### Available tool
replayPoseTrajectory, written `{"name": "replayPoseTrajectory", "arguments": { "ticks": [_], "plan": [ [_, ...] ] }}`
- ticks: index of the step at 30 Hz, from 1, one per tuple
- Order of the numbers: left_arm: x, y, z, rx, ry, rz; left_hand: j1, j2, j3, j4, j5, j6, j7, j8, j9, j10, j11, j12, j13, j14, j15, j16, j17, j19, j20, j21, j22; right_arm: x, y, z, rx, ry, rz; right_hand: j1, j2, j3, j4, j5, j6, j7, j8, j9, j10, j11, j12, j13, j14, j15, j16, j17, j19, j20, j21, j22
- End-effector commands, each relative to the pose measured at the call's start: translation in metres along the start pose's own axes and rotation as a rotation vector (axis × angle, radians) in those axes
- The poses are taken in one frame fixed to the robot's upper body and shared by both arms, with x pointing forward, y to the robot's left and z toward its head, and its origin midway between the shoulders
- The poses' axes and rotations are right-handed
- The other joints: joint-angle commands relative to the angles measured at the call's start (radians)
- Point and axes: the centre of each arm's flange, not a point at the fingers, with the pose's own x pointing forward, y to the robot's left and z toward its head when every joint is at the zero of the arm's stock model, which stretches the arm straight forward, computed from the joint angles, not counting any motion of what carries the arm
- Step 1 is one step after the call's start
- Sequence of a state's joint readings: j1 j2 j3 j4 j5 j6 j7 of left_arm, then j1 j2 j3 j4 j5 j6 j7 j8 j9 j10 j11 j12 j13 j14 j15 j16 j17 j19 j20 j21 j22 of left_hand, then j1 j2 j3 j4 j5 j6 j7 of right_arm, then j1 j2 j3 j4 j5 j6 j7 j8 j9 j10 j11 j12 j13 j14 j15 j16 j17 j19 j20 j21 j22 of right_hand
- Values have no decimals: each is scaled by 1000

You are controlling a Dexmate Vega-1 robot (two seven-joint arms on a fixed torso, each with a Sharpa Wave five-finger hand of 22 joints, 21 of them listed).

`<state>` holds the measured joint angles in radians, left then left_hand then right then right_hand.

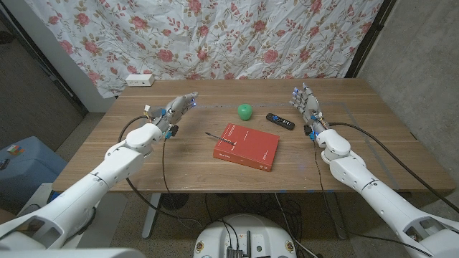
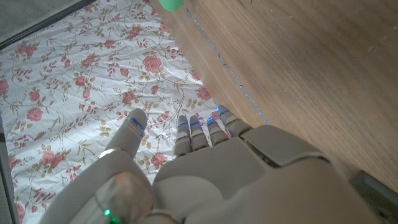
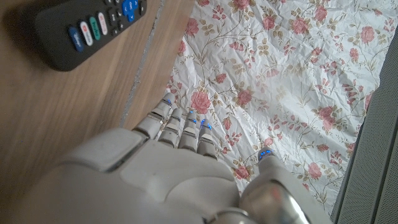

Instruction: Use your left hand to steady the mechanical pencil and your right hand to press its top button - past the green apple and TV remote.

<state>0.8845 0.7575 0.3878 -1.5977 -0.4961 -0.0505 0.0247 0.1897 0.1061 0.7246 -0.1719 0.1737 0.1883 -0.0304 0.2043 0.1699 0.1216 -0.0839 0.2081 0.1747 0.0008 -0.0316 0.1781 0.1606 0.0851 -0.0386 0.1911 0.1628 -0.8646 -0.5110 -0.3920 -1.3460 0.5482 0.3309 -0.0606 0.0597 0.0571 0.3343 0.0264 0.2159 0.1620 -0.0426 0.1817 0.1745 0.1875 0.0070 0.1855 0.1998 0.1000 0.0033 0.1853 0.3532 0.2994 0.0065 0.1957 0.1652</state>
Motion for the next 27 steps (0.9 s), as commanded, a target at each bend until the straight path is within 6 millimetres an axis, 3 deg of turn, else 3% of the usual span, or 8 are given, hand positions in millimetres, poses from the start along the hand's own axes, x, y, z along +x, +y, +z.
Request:
{"name": "replayPoseTrajectory", "arguments": {
  "ticks": [1,6,16,27],
  "plan": [
    [-3,-4,21,188,43,-50,28,-11,1,-16,3,19,-13,7,4,22,-15,6,2,13,-70,2,4,16,-65,-1,2,-1,-5,-1,7,-10,-2,3,12,8,-1,7,-5,18,0,1,-5,-4,4,-2,-6,-13,4,-4,-15,-15,-9,1],
    [-6,-8,30,262,28,-81,54,-28,-3,-22,4,41,-30,13,4,44,-29,6,2,23,-80,2,4,29,-77,-1,2,-4,-7,-4,14,-2,-2,1,13,8,-2,7,-20,34,-4,1,-14,-2,1,-5,-10,-15,4,-12,-34,-23,-15,1],
    [-9,-11,53,430,39,-167,145,-76,-3,-26,6,102,-73,30,5,109,-70,7,2,61,-84,1,4,57,-85,-4,1,-7,-11,-10,26,6,5,-1,14,9,-2,7,-19,38,-2,1,-13,-4,2,-7,-11,-18,4,-18,-36,-27,-15,1],
    [-9,-14,74,626,66,-219,220,-128,-7,-26,9,158,-93,45,6,148,-91,2,2,77,-91,-1,4,74,-92,-6,1,-8,-14,-13,36,2,-5,-2,16,11,-3,8,-18,37,0,0,-11,-5,3,-8,-12,-19,5,-23,-36,-27,-14,1]
  ]
}}
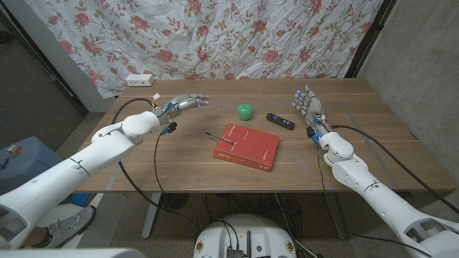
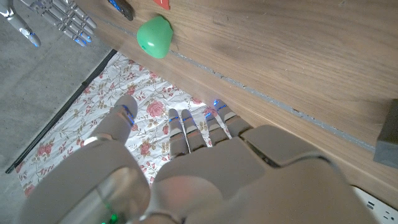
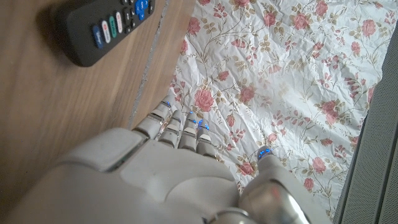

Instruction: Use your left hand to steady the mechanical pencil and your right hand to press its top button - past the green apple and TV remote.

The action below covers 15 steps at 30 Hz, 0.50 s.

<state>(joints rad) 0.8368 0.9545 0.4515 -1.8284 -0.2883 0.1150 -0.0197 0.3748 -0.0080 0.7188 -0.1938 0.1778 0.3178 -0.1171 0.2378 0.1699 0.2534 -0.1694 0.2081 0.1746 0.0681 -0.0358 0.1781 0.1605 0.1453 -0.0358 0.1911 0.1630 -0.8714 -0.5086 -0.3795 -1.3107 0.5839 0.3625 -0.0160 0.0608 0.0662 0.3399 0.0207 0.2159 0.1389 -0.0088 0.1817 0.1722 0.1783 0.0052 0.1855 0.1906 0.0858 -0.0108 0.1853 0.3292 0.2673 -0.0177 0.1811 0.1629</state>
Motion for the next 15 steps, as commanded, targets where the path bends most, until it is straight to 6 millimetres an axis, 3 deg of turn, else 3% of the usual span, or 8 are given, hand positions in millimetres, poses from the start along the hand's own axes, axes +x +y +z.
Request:
{"name": "replayPoseTrajectory", "arguments": {
  "ticks": [1,15],
  "plan": [
    [-2,3,19,243,54,-79,39,-16,-2,-4,5,31,-8,11,6,18,-7,2,3,10,-87,-1,5,14,-96,-6,0,-3,-6,-5,5,3,-8,-3,7,5,3,8,4,2,0,3,-2,-4,3,1,2,-5,5,1,-4,-3,1,3],
    [1,0,43,465,92,-154,124,-73,-10,-2,7,55,-24,12,6,43,-33,-7,2,2,-110,-6,5,17,-114,-10,1,-8,-14,-6,3,10,-26,-3,10,7,2,8,5,1,1,3,-1,-4,4,0,1,-5,5,-5,-4,-5,2,3]
  ]
}}
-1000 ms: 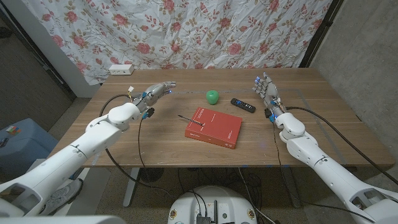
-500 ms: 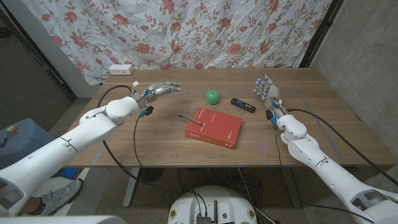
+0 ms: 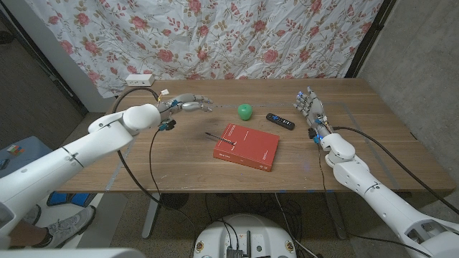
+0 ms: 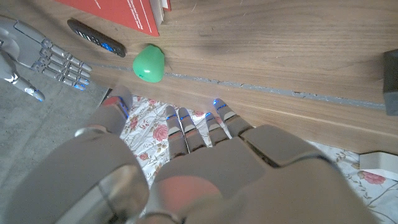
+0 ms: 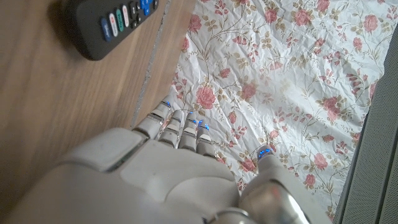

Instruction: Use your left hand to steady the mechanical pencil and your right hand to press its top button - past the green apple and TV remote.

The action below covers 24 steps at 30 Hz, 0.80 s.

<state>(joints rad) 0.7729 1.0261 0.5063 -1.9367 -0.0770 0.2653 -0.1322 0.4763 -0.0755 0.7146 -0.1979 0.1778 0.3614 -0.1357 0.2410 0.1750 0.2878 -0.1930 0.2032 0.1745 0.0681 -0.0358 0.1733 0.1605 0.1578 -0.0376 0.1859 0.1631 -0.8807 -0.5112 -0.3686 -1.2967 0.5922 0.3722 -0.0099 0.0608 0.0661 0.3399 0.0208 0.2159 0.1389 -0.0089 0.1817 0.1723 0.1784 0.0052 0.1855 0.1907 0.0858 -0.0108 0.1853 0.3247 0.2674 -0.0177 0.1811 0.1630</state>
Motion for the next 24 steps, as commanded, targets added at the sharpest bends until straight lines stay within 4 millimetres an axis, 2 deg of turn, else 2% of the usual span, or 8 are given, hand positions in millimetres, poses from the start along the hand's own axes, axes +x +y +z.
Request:
{"name": "replayPoseTrajectory", "arguments": {
  "ticks": [1,4,24],
  "plan": [
    [0,7,23,196,22,-50,26,-8,-7,2,7,12,-6,8,1,9,-10,-3,2,1,-111,-1,5,4,-113,-5,1,-3,-6,-1,5,3,-15,-3,10,7,2,8,6,2,1,2,-1,-4,4,0,1,-5,6,-1,-4,-4,2,3],
    [0,7,28,243,24,-65,46,-23,-10,3,7,27,-18,12,1,23,-15,-2,2,2,-113,0,5,6,-114,-5,1,-4,-6,-2,18,-2,-23,-3,11,8,2,8,6,1,1,2,-1,-4,4,0,1,-5,6,-2,-4,-4,2,3],
    [-8,11,50,530,91,-116,113,-64,-25,5,2,53,-41,15,1,43,-24,-8,2,5,-132,2,5,0,-122,-7,1,-3,-12,-1,25,-7,-54,-5,12,10,1,8,6,0,2,2,1,-2,5,-2,2,-5,8,-10,-4,-5,3,3]
  ]
}}
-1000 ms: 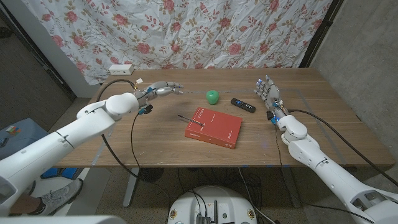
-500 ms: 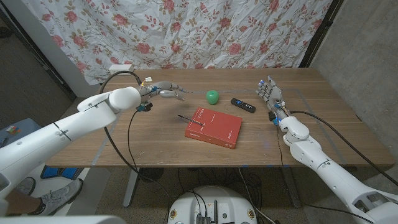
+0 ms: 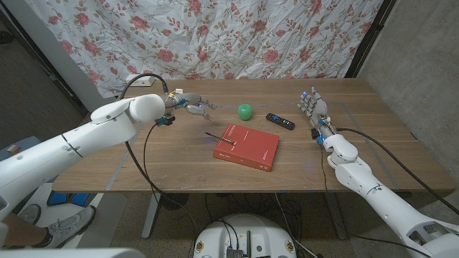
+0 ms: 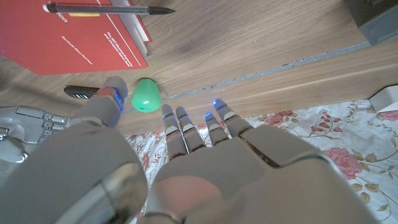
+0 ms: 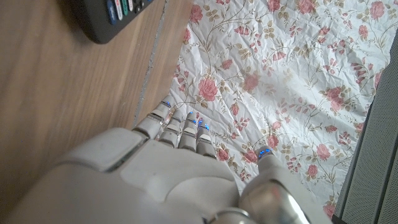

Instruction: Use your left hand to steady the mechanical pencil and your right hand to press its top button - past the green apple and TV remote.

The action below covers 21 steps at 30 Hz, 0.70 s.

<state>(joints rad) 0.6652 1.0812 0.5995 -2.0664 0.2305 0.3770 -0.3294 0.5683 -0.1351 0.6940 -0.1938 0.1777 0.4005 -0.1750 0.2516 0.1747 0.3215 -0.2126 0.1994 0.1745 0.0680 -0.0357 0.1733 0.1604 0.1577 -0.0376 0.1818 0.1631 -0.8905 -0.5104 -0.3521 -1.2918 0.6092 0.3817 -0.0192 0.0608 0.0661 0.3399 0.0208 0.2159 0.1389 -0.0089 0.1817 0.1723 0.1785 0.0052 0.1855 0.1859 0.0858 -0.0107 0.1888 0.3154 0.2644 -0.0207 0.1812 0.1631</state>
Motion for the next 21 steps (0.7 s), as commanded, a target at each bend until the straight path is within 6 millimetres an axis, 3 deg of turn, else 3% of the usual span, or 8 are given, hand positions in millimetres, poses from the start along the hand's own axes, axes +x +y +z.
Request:
{"name": "replayPoseTrajectory", "arguments": {
  "ticks": [1,21],
  "plan": [
    [-6,6,11,180,52,-27,25,-7,-5,1,2,13,-6,3,1,10,-4,-5,2,5,-133,2,5,0,-121,-3,1,1,-3,-1,6,-2,-22,-5,12,10,1,8,6,0,2,2,2,-1,5,3,3,-3,5,-2,0,-2,3,3],
    [3,5,26,414,68,-79,91,-35,-33,5,-6,29,-25,0,2,29,-6,-13,0,-6,-149,0,5,-45,-123,-10,1,7,-4,-1,-2,1,-44,-8,14,12,0,8,9,2,3,2,7,0,7,2,2,-1,6,-11,1,-2,4,3]
  ]
}}
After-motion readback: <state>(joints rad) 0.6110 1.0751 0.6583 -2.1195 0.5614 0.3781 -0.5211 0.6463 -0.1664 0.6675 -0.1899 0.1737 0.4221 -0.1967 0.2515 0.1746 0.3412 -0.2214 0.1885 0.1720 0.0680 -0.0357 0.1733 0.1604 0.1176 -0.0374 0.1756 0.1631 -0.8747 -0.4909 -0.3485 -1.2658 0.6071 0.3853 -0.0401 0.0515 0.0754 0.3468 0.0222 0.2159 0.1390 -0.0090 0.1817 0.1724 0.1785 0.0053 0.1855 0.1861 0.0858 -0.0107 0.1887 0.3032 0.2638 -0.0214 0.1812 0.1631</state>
